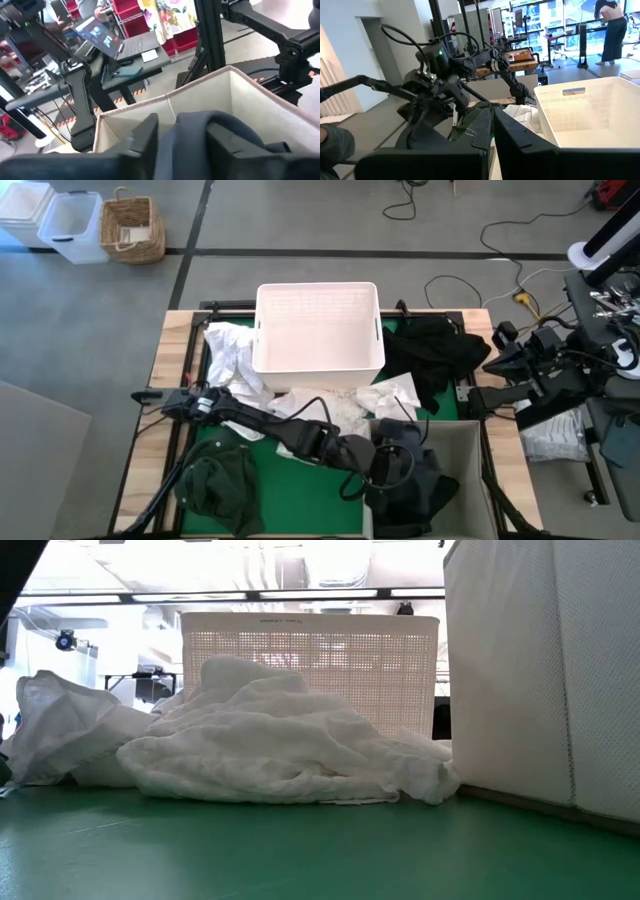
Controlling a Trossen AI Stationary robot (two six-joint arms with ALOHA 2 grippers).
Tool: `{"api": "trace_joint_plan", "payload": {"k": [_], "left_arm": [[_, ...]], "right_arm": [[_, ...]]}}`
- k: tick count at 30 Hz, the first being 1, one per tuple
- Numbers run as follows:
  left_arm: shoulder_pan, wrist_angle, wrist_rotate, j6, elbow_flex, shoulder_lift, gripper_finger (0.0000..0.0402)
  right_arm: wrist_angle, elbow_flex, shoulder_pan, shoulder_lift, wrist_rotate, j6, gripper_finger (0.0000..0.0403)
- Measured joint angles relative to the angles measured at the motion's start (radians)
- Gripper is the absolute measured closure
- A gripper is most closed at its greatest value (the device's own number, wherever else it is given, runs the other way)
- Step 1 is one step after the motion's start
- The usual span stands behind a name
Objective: Pick and place trash into bin
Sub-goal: Put the black shorts into the white fabric storage bin
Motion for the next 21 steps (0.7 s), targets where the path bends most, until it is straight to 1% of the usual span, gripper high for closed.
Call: {"api": "trace_joint_plan", "payload": {"k": [6,10,14,18,20,21], "left_arm": [[-0.001,-0.068,-0.001,-0.051,0.001,-0.001,0.0165],[-0.002,-0.231,-0.001,-0.129,0.027,-0.006,0.0109],[-0.005,-0.322,0.023,-0.182,0.03,-0.028,0.0079],[-0.011,-0.349,0.077,-0.189,0.029,-0.03,0.0066],[-0.011,-0.343,0.064,-0.213,0.029,-0.032,0.0063],[-0.012,-0.345,0.041,-0.222,0.029,-0.034,0.0062]], "right_arm": [[0.0,0.0,0.0,0.0,0.0,0.001,0.039],[0.0,0.0,0.0,0.0,0.0,0.005,0.039],[-0.001,0.0,0.0,0.0,0.0,0.006,0.039],[-0.001,0.0,0.0,0.0,0.0,0.004,0.039],[-0.001,0.0,0.0,0.0,0.0,0.003,0.039],[-0.001,0.0,0.0,0.0,0.0,0.001,0.039]]}}
